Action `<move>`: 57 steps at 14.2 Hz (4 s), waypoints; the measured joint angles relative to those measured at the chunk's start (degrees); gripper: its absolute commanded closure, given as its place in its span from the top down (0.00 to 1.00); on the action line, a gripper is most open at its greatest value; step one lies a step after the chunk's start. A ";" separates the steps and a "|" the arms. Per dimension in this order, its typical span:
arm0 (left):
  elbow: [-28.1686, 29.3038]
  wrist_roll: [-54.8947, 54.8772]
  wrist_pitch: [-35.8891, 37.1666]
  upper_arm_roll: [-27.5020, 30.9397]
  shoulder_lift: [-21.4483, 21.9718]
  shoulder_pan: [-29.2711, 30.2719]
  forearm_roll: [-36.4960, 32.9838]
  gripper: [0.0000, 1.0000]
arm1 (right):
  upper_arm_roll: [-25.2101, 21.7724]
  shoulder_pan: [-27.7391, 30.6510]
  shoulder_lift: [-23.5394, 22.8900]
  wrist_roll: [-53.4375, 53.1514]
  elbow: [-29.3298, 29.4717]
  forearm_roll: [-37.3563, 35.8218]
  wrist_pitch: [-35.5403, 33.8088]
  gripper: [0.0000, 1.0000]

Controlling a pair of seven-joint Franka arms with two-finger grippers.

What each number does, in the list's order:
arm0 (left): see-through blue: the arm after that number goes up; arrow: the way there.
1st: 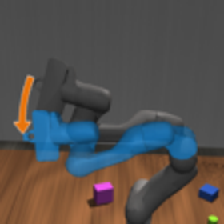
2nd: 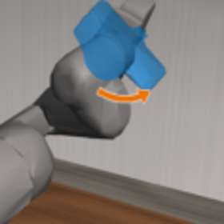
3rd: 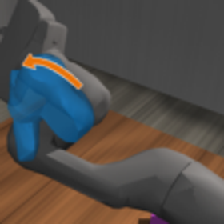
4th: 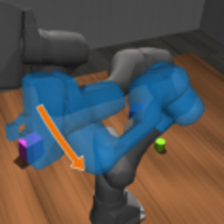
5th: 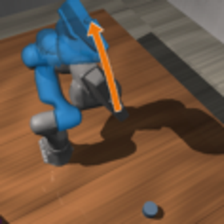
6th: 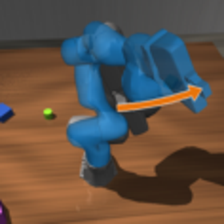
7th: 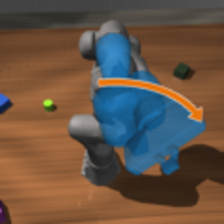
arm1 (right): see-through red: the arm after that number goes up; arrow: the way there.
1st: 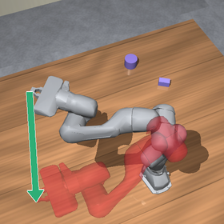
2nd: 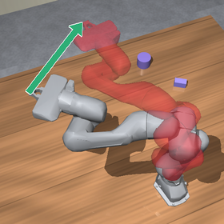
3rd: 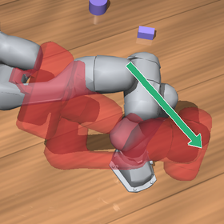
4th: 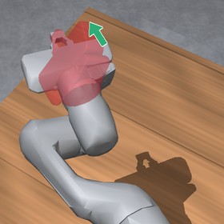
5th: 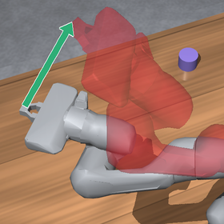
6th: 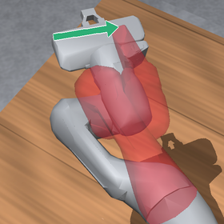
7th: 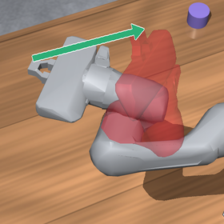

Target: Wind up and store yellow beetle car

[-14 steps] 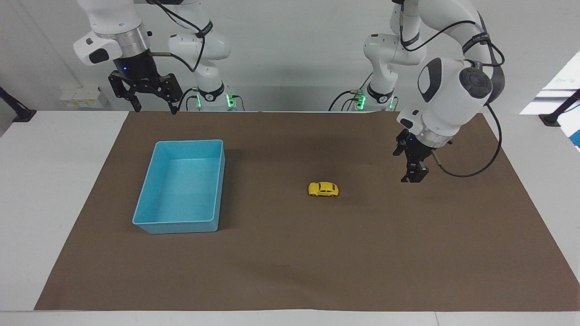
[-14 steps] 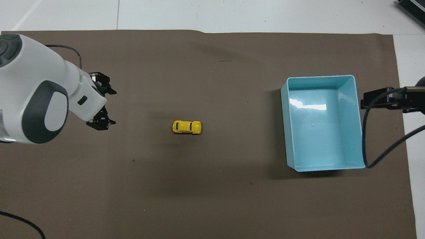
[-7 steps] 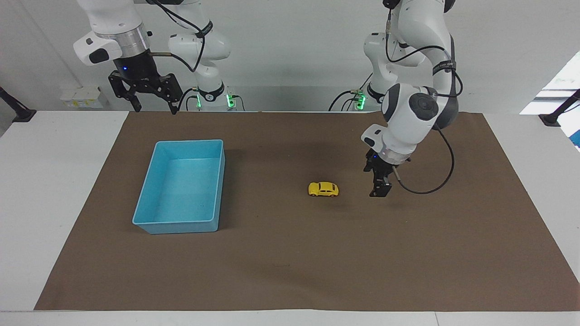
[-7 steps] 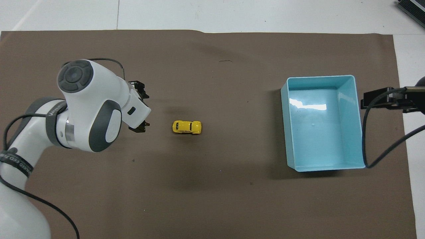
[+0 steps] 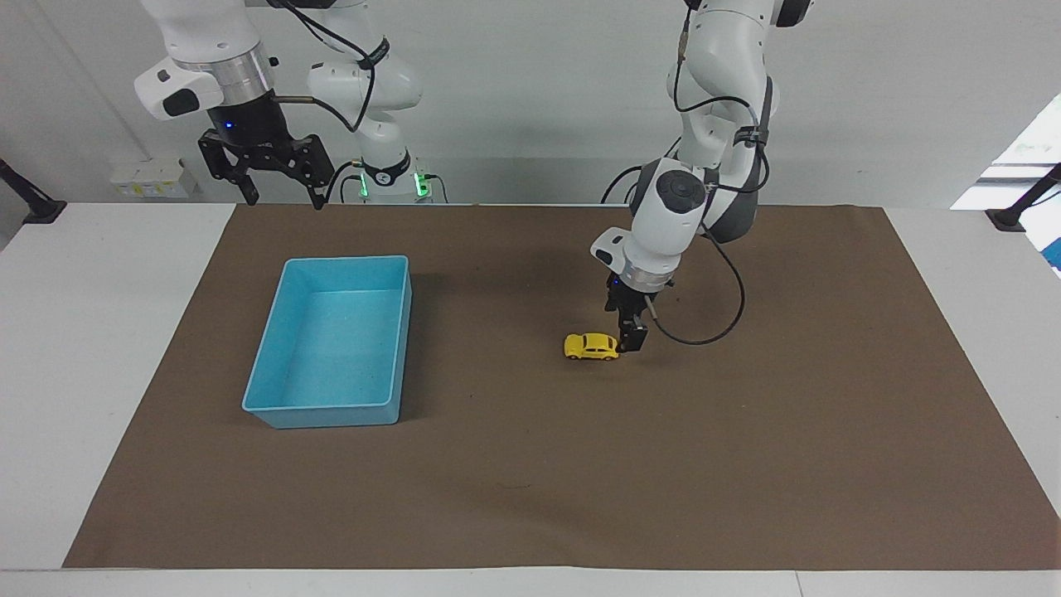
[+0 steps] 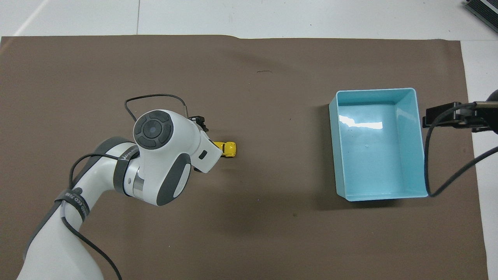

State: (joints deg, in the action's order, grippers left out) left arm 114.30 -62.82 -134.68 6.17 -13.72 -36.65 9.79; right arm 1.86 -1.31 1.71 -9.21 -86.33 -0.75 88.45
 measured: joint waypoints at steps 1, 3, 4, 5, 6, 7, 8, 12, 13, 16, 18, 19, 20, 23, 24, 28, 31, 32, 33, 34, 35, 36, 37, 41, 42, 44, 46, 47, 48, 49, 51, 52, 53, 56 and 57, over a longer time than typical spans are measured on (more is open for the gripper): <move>0.57 0.46 -0.99 0.05 -0.17 -0.50 0.00 1.00 | 0.00 0.00 0.00 0.00 0.00 0.00 0.00 1.00; 1.34 1.40 -4.05 0.05 -1.35 -1.14 0.00 1.00 | 0.00 0.00 0.00 0.00 0.00 0.00 0.00 1.00; 1.57 1.79 -5.77 0.04 -2.40 -1.43 0.00 1.00 | 0.00 0.00 0.00 0.00 0.00 0.00 0.00 1.00; 1.62 2.02 -7.23 0.04 -3.66 -1.77 0.00 0.91 | 0.00 0.00 0.00 0.00 0.00 0.00 0.00 1.00; 1.62 2.53 -8.47 0.04 -4.82 -2.16 0.02 0.76 | 0.00 0.00 0.00 0.00 0.00 0.00 0.00 1.00; 1.61 3.36 -9.11 0.02 -5.59 -2.41 0.02 0.38 | 0.00 0.00 0.00 0.00 0.00 0.00 0.00 1.00; 1.58 4.22 -9.44 0.07 -5.98 -2.61 0.02 0.04 | 0.00 0.00 0.00 0.00 0.00 0.00 0.00 1.00; 1.14 5.02 -8.62 0.23 -5.55 -2.84 0.01 0.00 | 0.00 0.00 0.00 0.00 0.00 0.00 0.00 1.00; 1.05 5.02 -8.07 0.27 -5.29 -2.84 0.01 0.00 | 0.00 0.00 0.00 0.00 0.00 0.00 0.00 1.00; 1.07 5.02 -7.09 0.28 -4.98 -2.87 0.01 0.00 | 0.00 0.00 0.00 0.00 0.00 0.00 0.00 1.00; 1.11 5.02 -6.65 0.28 -4.97 -2.88 0.01 0.00 | 0.00 0.00 0.00 0.00 0.00 0.00 0.00 1.00; 1.11 5.02 -5.97 0.27 -4.95 -2.90 0.01 0.00 | 0.00 0.00 0.00 0.00 0.00 0.00 0.00 1.00; 1.12 5.02 -5.41 0.27 -4.89 -2.95 0.01 0.00 | 0.00 0.00 0.00 0.00 0.00 0.00 0.00 1.00; 1.77 5.02 -4.72 0.25 -4.48 -3.71 0.01 0.00 | 0.00 0.00 0.00 0.00 0.00 0.00 0.00 1.00; 2.07 5.02 -4.72 0.26 -4.30 -3.79 0.01 0.00 | 0.00 0.00 0.00 0.00 0.00 0.00 0.00 1.00; 3.31 3.94 -4.71 1.05 -3.52 -3.45 0.01 0.00 | 0.00 0.00 0.00 0.00 0.00 0.00 0.00 1.00; 4.46 1.16 -4.09 1.39 -2.60 -1.96 0.01 0.00 | 0.00 0.00 0.00 0.00 0.00 0.00 0.00 1.00; 4.81 0.03 -3.82 1.39 -2.30 -1.24 0.01 0.00 | 0.00 0.00 0.00 0.00 0.00 0.00 0.00 1.00; 5.15 -1.21 -3.66 1.41 -2.03 -0.48 0.01 0.00 | 0.00 0.00 0.00 0.00 0.00 0.00 0.00 1.00; 5.46 -2.42 -3.40 1.40 -1.77 0.32 0.01 0.00 | 0.00 0.00 0.00 0.00 0.00 0.00 0.00 1.00; 5.64 -3.44 -3.12 1.39 -1.58 1.03 0.01 0.00 | 0.00 0.00 0.00 0.00 0.00 0.00 0.00 1.00; 5.82 -4.40 -2.91 1.39 -1.41 1.72 0.01 0.00 | 0.00 0.00 0.00 0.00 0.00 0.00 0.00 1.00; 5.98 -5.52 -2.70 1.39 -1.26 2.48 0.02 0.00 | 0.00 0.00 0.00 0.00 0.00 0.00 0.00 1.00; 6.19 -8.81 -1.83 1.41 -0.99 5.34 0.02 0.00 | 0.00 0.00 0.00 0.00 0.00 0.00 0.00 1.00; 6.22 -9.45 -1.68 1.40 -0.94 6.00 0.02 0.00 | 0.00 0.00 0.00 0.00 0.00 0.00 0.00 1.00; 6.38 -10.62 -1.54 1.40 -0.80 7.13 0.02 0.00 | 0.00 0.00 0.00 0.00 0.00 0.00 0.00 1.00; 6.55 -11.13 -1.50 1.41 -0.66 7.93 0.02 0.00 | 0.00 0.00 0.00 0.00 0.00 0.00 0.00 1.00; 6.63 -11.59 -1.49 1.41 -0.59 8.34 0.02 0.00 | 0.00 0.00 0.00 0.00 0.00 0.00 0.00 1.00; 6.69 -12.26 -1.46 1.41 -0.54 8.80 0.02 0.00 | 0.00 0.00 0.00 0.00 0.00 0.00 0.00 1.00; 6.74 -12.81 -1.35 1.42 -0.48 9.36 0.02 0.00 | 0.00 0.00 0.00 0.00 0.00 0.00 0.00 1.00; 6.73 -13.39 -1.03 1.46 -0.44 10.23 0.01 1.00 | 0.00 0.00 0.00 0.00 0.00 0.00 0.00 1.00; 6.68 -13.44 -1.03 1.52 -0.60 10.38 0.01 1.00 | 0.00 0.00 0.00 0.00 0.00 0.00 0.00 1.00; 6.43 -13.50 -0.91 1.55 -0.81 10.54 0.01 1.00 | 0.00 0.00 0.00 0.00 0.00 0.00 0.00 1.00; 3.50 -11.59 2.56 1.56 0.88 10.60 0.02 1.00 | 0.00 0.00 0.00 0.00 0.00 0.00 0.00 1.00; 2.56 -10.20 4.08 1.58 2.02 10.61 0.02 1.00 | 0.00 0.00 0.00 0.00 0.00 0.00 0.00 1.00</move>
State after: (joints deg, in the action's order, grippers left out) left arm 116.87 -73.02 -130.60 7.75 -11.70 -26.04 9.80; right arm 1.86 -1.31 1.71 -9.21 -86.33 -0.75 88.45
